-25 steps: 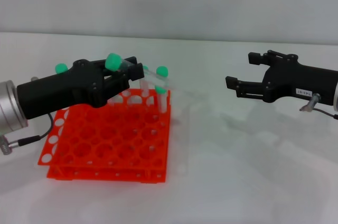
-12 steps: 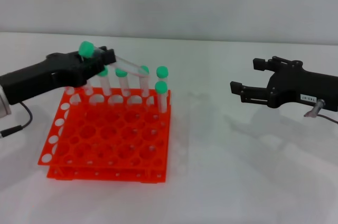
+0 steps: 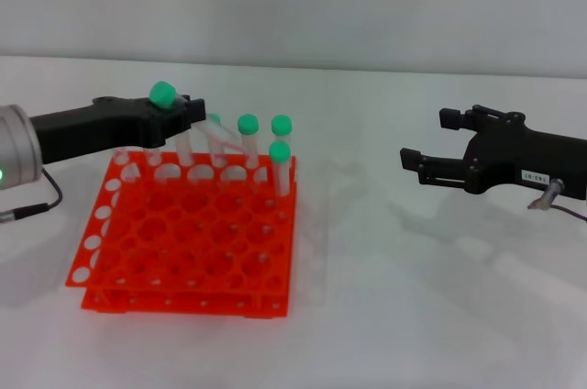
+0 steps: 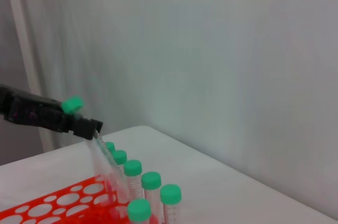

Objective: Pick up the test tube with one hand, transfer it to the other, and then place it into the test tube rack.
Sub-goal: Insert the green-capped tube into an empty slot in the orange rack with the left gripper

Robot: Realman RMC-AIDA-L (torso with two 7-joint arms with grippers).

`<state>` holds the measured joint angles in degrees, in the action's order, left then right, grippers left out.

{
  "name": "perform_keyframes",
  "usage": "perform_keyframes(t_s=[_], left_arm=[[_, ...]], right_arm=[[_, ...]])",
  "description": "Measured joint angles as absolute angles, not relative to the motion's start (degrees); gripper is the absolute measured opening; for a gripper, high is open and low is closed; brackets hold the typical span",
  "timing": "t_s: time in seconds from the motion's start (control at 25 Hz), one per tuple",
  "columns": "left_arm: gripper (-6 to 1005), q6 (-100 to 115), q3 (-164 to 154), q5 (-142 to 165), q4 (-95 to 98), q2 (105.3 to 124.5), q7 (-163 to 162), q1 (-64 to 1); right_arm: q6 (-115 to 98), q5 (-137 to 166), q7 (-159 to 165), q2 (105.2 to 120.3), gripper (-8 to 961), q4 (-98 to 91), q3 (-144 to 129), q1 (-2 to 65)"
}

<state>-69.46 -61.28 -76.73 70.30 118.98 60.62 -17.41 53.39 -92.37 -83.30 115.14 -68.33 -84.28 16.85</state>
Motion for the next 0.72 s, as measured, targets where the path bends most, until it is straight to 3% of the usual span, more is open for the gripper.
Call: perform_keyframes(t_s=[0.72], left_arm=[[291,-72.0,-63.0,-62.2,75.4,118.8,50.3,-21.8]], right_arm=[[53.1,-92.9,-83.7,115.14,866,-67.5,-83.6,17.3]])
